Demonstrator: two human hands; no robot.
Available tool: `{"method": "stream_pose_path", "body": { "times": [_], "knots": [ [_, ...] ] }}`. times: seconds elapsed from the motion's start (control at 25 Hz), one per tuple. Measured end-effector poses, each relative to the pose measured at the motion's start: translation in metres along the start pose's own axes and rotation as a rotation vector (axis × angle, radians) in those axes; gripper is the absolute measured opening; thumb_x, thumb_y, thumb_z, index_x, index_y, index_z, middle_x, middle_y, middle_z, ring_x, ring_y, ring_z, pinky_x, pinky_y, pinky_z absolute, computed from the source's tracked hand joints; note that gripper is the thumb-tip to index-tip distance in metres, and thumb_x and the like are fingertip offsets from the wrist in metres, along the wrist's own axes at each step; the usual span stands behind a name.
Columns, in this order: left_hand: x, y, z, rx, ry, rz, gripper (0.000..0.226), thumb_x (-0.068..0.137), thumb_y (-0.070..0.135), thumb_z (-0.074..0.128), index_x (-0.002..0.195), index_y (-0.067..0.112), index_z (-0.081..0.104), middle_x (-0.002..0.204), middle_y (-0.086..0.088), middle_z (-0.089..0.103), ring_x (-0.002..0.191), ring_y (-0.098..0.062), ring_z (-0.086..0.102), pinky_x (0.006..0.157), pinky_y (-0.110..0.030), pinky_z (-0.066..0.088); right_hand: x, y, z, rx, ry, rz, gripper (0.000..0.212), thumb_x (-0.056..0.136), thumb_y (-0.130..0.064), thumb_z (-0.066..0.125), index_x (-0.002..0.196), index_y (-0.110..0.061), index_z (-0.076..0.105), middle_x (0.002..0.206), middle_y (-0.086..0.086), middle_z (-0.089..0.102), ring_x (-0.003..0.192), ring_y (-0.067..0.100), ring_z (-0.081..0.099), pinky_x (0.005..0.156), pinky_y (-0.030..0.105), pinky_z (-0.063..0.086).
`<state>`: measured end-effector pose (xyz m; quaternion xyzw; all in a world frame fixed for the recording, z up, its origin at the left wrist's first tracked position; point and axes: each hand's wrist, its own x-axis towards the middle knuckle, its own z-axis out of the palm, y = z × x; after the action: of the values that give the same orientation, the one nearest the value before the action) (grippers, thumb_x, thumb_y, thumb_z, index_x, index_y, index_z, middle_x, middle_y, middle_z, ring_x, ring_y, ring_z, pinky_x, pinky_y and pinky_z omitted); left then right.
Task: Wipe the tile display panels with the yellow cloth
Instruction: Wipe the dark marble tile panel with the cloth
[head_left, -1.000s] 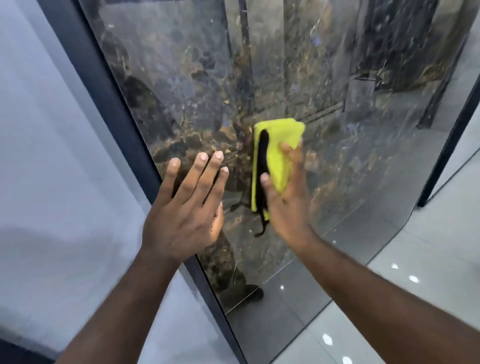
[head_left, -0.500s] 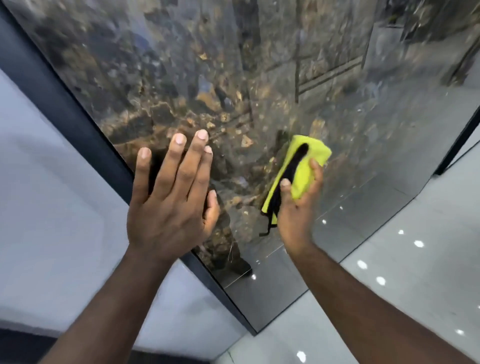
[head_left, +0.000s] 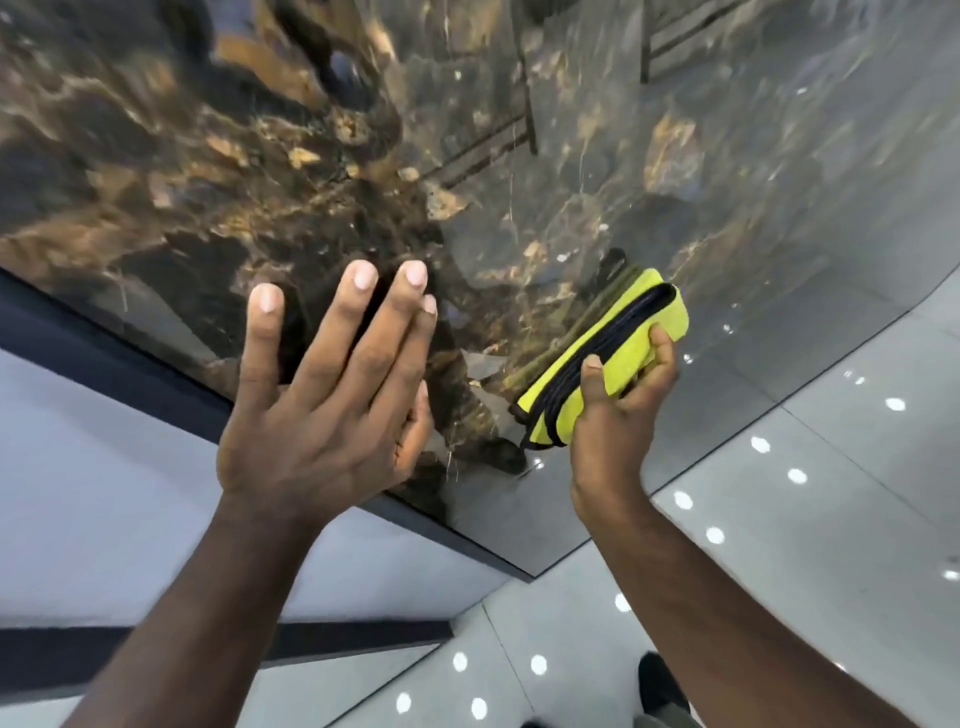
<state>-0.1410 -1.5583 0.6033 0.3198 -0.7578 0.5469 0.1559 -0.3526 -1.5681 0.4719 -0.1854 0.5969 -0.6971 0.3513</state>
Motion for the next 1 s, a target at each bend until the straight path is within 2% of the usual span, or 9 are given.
{"method": "stream_pose_path", "body": {
  "times": [0.08, 0.2, 0.32, 0.44, 0.52, 0.6, 0.68, 0.84, 1.0],
  "knots": [
    [0.000, 0.000, -0.001, 0.016, 0.002, 0.000, 0.074, 0.097, 0.039, 0.065, 0.161, 0.006, 0.049, 0.168, -0.012, 0.047, 0.155, -0.034, 0.045, 0.126, -0.066, 0.024, 0.003, 0.002, 0.000, -0.023, 0.024, -0.026, 0.062, 0.106, -0.016, 0.063, 0.156, -0.037, 0.033, 0.144, -0.016, 0.055, 0.118, 0.001, 0.060, 0.103, 0.025, 0.048],
    [0.002, -0.002, -0.001, -0.015, 0.018, -0.008, 0.070, 0.098, 0.038, 0.064, 0.159, 0.004, 0.052, 0.168, -0.013, 0.046, 0.155, -0.033, 0.045, 0.126, -0.065, 0.026, -0.001, -0.009, 0.010, 0.002, 0.071, 0.247, 0.064, 0.107, -0.016, 0.061, 0.159, -0.037, 0.031, 0.146, -0.005, 0.053, 0.108, 0.010, 0.059, 0.098, 0.030, 0.043],
    [0.003, -0.004, -0.007, -0.175, 0.052, -0.044, 0.066, 0.097, 0.031, 0.067, 0.155, 0.003, 0.057, 0.166, -0.014, 0.049, 0.155, -0.032, 0.045, 0.130, -0.060, 0.027, -0.032, -0.044, 0.019, -0.013, -0.038, -0.212, 0.065, 0.101, -0.018, 0.066, 0.149, -0.051, 0.038, 0.153, -0.011, 0.051, 0.132, 0.010, 0.057, 0.112, 0.036, 0.044],
    [-0.011, -0.031, -0.026, -0.293, 0.101, -0.159, 0.062, 0.096, 0.025, 0.066, 0.153, 0.002, 0.058, 0.165, -0.016, 0.049, 0.155, -0.033, 0.042, 0.133, -0.054, 0.018, -0.027, -0.076, 0.042, 0.057, 0.085, -0.181, 0.060, 0.105, -0.011, 0.059, 0.153, -0.040, 0.038, 0.148, -0.010, 0.052, 0.129, 0.008, 0.057, 0.114, 0.040, 0.046],
    [-0.027, -0.060, -0.036, -0.289, 0.129, -0.239, 0.060, 0.099, 0.024, 0.064, 0.154, 0.001, 0.056, 0.167, -0.016, 0.044, 0.157, -0.034, 0.037, 0.134, -0.054, 0.015, -0.062, -0.097, 0.060, 0.048, 0.045, -0.237, 0.061, 0.106, -0.011, 0.058, 0.158, -0.033, 0.036, 0.148, -0.008, 0.051, 0.132, 0.009, 0.054, 0.116, 0.040, 0.043],
    [-0.043, -0.085, -0.040, -0.311, 0.136, -0.263, 0.061, 0.102, 0.022, 0.062, 0.158, 0.000, 0.052, 0.170, -0.017, 0.038, 0.159, -0.035, 0.033, 0.133, -0.055, 0.018, -0.121, -0.090, 0.073, -0.119, -0.115, -0.617, 0.061, 0.106, -0.010, 0.060, 0.161, -0.019, 0.034, 0.162, 0.001, 0.041, 0.152, 0.019, 0.038, 0.126, 0.040, 0.030],
    [-0.054, -0.101, -0.042, -0.406, 0.115, -0.257, 0.065, 0.103, 0.019, 0.061, 0.162, 0.000, 0.044, 0.174, -0.016, 0.030, 0.163, -0.036, 0.028, 0.134, -0.056, 0.020, -0.136, -0.069, 0.077, -0.208, -0.175, -0.811, 0.061, 0.106, -0.010, 0.062, 0.160, -0.013, 0.034, 0.165, 0.005, 0.037, 0.157, 0.027, 0.031, 0.129, 0.044, 0.025],
    [-0.072, -0.114, -0.043, -0.579, 0.020, -0.191, 0.075, 0.102, 0.010, 0.061, 0.169, 0.002, 0.030, 0.179, -0.013, 0.017, 0.167, -0.032, 0.017, 0.134, -0.054, 0.021, -0.128, -0.093, 0.103, 0.051, 0.051, -0.292, 0.066, 0.107, -0.022, 0.055, 0.163, -0.040, 0.026, 0.170, -0.006, 0.030, 0.154, 0.018, 0.033, 0.127, 0.052, 0.030],
    [-0.080, -0.115, -0.041, -0.782, 0.063, -0.226, 0.072, 0.102, -0.008, 0.051, 0.169, 0.000, 0.026, 0.178, -0.016, 0.020, 0.166, -0.029, 0.021, 0.135, -0.051, 0.021, -0.209, -0.059, 0.117, -0.175, -0.146, -0.805, 0.067, 0.110, -0.018, 0.056, 0.166, -0.030, 0.022, 0.176, 0.005, 0.018, 0.164, 0.022, 0.013, 0.131, 0.045, 0.019]
  ]
}}
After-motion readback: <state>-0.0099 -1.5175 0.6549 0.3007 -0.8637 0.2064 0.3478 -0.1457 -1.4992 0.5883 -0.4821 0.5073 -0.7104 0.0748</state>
